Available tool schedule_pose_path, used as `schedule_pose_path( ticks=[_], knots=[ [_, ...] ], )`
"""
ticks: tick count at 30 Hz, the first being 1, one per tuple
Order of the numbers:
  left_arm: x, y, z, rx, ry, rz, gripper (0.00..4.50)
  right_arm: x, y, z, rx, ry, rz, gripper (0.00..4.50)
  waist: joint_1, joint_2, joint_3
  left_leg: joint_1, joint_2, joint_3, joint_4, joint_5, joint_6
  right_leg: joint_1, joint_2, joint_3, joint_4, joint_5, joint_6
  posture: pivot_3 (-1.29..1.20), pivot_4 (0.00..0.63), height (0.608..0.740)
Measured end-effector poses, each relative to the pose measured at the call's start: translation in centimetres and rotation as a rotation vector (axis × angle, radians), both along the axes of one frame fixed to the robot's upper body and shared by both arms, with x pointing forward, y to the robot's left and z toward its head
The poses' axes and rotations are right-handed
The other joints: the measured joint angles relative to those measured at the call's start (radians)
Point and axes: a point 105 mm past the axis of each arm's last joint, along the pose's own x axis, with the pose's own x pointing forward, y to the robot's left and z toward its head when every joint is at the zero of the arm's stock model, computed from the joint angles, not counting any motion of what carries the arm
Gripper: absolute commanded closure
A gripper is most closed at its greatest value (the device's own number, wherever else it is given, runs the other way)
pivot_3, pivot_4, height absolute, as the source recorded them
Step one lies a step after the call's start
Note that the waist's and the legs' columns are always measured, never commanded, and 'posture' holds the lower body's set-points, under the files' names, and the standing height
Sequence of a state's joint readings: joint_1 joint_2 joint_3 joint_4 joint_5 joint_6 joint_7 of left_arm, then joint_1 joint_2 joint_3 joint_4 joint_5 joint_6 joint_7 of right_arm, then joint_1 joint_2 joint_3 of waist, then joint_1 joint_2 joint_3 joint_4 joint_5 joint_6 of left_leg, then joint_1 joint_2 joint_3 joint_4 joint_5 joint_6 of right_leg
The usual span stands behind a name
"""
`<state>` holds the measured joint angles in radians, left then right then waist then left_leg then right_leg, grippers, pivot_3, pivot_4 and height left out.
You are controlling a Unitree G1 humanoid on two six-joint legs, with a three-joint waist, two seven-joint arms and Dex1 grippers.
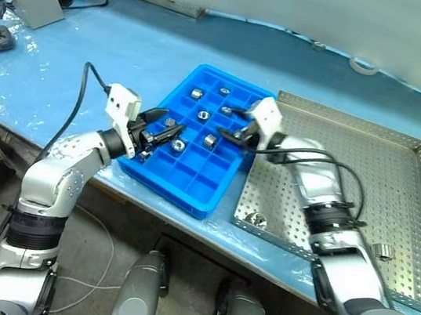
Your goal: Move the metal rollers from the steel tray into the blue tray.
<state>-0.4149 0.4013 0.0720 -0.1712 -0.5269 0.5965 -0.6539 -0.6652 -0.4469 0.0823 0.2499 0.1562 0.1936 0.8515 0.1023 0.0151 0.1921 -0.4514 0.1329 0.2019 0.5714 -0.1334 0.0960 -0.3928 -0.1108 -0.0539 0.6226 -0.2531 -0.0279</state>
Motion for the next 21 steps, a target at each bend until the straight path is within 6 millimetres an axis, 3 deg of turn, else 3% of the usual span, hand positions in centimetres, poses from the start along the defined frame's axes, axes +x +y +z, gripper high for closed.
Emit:
schedule_pose_path(
  ticks=[3, 5, 7, 10, 15, 21],
  knots=[
    [0.2, -1.4, 0.1, 0.0, 0.001, -0.067, 0.92, -2.9, -3.0, -0.3, -0.045, 0.083, 0.029, 1.16, -0.01, 0.0, 0.0, 0.002, 0.0, 0.0, 0.0, -0.001, 0.001, 0.002, 0.0, 0.0, -0.002, 0.0, 0.0, -0.1, 0.15, 0.74],
    [0.4, -2.8, 0.2, -0.002, -0.001, -0.127, 0.92, -5.9, -4.6, -0.9, -0.101, 0.157, 0.071, 1.16, -0.023, 0.001, 0.0, 0.003, 0.001, 0.0, -0.001, -0.001, 0.001, 0.002, 0.0, 0.001, -0.002, 0.0, 0.001, -0.14, 0.15, 0.74],
    [0.7, -3.2, -0.2, 0.005, 0.005, -0.152, 0.92, -9.0, -5.3, -1.5, -0.166, 0.241, 0.132, 1.16, -0.03, 0.001, 0.0, 0.007, 0.003, 0.0, -0.001, -0.001, 0.001, 0.006, 0.002, 0.001, -0.004, 0.0, 0.001, -0.17, 0.15, 0.74],
    [1.0, -4.3, -0.8, -0.001, 0.027, -0.196, 0.92, -11.6, -5.7, -1.9, -0.232, 0.295, 0.172, 1.16, -0.058, 0.0, 0.0, 0.012, 0.003, 0.0, -0.002, -0.001, 0.0, 0.009, 0.003, 0.002, -0.004, 0.0, 0.001, -0.22, 0.15, 0.74],
    [1.0, -6.1, -0.8, -0.012, 0.022, -0.264, 0.92, -13.3, -5.3, -3.7, -0.286, 0.334, 0.184, 1.16, -0.082, 0.0, 0.0, 0.014, 0.004, 0.0, -0.001, 0.0, -0.001, 0.01, 0.003, 0.002, -0.004, 0.001, 0.002, -0.24, 0.15, 0.74],
    [1.0, -6.3, -1.2, 0.002, 0.033, -0.292, 0.92, -13.5, -7.3, -6.7, -0.35, 0.362, 0.088, 1.16, -0.086, 0.0, 0.0, 0.013, 0.003, 0.001, -0.001, -0.001, 0.0, 0.01, 0.002, 0.002, -0.006, 0.001, 0.002, -0.28, 0.15, 0.74]
  ],
)
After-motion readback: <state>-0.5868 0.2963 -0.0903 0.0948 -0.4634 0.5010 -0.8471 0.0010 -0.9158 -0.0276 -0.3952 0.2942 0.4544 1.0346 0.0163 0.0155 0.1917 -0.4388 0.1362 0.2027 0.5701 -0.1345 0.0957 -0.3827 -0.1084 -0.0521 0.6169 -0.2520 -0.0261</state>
